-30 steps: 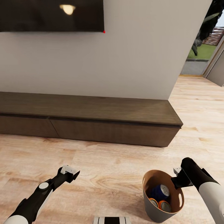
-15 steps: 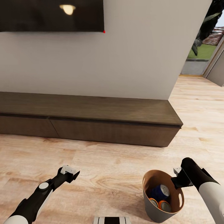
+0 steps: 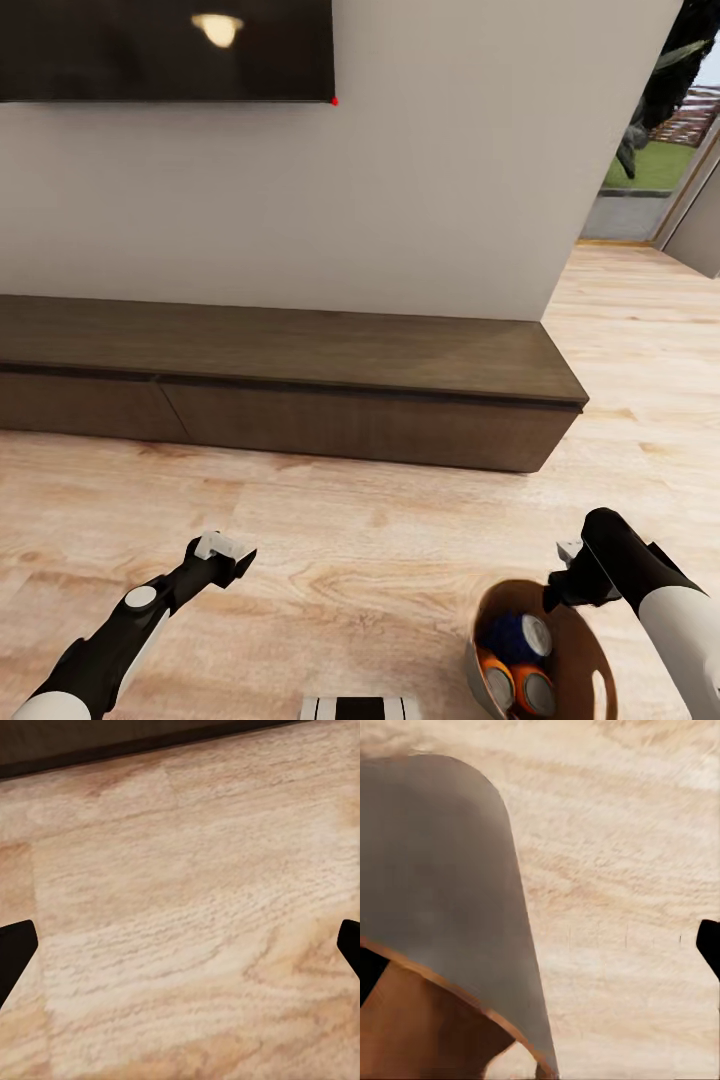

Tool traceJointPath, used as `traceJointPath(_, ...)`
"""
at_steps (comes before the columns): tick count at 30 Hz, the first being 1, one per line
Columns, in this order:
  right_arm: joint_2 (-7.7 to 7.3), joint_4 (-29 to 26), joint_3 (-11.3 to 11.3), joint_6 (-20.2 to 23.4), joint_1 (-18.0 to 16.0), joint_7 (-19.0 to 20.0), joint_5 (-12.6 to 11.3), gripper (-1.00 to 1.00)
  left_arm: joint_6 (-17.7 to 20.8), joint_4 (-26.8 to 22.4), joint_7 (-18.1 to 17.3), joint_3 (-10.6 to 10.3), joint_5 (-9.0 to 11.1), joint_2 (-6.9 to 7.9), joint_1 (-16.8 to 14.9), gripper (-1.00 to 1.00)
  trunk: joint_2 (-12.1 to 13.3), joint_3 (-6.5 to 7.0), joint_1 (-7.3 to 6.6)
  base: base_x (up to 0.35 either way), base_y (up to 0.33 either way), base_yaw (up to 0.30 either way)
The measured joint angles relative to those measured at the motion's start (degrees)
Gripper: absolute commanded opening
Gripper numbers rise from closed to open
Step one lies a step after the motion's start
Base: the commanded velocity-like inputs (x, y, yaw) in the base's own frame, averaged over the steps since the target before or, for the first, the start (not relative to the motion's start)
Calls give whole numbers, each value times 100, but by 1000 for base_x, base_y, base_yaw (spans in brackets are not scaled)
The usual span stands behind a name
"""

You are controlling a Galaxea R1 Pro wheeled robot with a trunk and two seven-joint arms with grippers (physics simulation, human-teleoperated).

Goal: Put the three can of soda from the living room inside the tash can in the kitchen.

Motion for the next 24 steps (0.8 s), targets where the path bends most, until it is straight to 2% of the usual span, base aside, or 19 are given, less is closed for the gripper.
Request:
traceJointPath(11,1,0,1,0,1,-2,-1,100,-76,8,0,0,-3,0,2,100,0,0,0,0,0,0)
traceJointPath(24,-7,0,2,0,1,0,-1,100,-105,243,0,-9,17,0,-5,100,0,0,0,0,0,0)
